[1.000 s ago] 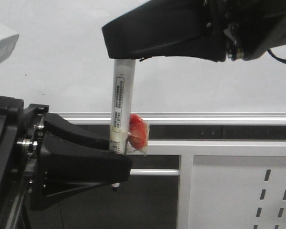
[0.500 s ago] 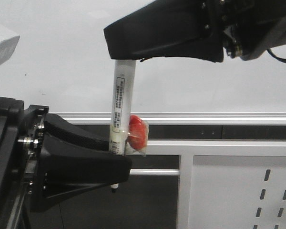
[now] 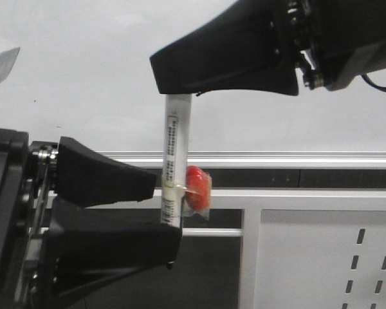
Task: Write number 1 on whiteboard
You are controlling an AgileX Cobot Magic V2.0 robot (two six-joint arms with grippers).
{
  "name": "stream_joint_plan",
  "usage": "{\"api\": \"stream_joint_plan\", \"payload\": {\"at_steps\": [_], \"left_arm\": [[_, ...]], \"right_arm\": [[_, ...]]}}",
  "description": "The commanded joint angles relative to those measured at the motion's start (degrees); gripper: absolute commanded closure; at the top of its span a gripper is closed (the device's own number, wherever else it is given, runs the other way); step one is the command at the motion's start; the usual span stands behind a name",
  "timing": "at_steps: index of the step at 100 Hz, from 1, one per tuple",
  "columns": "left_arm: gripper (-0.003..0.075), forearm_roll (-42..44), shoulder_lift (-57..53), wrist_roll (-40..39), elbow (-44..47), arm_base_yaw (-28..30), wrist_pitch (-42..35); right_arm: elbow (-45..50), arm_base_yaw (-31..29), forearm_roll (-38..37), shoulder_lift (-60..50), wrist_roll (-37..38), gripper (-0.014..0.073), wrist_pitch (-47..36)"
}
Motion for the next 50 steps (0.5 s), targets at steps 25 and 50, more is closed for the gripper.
{"api": "stream_joint_plan", "payload": {"at_steps": [25, 50], "left_arm": [[0.0228, -3.9, -4.2, 0.1, 4.6, -0.4, -12.7], [0.0228, -14.5, -12.8, 0.2, 13.3, -0.4, -12.7]], "right_arm": [[-1.7, 0.3, 3.9, -1.0, -2.3, 0.0669, -2.4], [-2.9, 0.3, 3.0, -1.7, -4.6, 0.0665, -3.2]]}}
